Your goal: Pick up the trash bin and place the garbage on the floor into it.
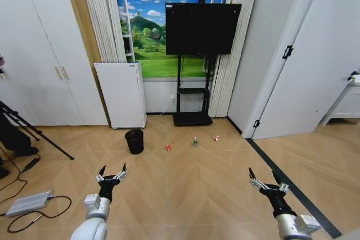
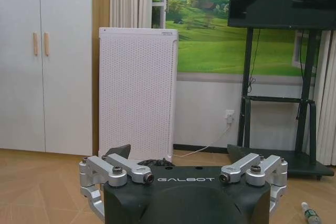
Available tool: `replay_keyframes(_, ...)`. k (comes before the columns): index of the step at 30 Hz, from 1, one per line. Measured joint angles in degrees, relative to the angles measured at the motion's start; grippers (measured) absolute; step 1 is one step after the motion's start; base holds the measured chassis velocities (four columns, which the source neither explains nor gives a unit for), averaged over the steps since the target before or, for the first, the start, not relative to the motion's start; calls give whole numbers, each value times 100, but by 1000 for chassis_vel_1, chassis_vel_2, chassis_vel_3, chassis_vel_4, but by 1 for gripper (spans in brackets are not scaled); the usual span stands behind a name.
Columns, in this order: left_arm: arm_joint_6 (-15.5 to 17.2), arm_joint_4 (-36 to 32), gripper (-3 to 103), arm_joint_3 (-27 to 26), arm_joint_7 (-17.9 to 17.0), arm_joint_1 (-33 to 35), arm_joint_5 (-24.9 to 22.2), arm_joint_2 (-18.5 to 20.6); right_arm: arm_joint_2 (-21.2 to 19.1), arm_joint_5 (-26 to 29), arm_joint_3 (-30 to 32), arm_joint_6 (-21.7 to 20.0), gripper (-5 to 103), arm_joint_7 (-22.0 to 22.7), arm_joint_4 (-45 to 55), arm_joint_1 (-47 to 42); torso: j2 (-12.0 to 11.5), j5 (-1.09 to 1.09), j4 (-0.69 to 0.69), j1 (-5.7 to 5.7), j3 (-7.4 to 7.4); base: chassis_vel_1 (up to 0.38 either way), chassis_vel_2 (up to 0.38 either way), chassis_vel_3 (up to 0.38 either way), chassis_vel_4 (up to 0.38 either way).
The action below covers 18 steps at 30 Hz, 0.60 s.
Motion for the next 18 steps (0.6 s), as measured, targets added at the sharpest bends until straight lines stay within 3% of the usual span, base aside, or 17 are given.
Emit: replay_keyframes(18,-17,0,100,34,20,36,29,-17,-32,48,33,-126,100,197,-131,130,1,0,0,0,0,0,0,0,0)
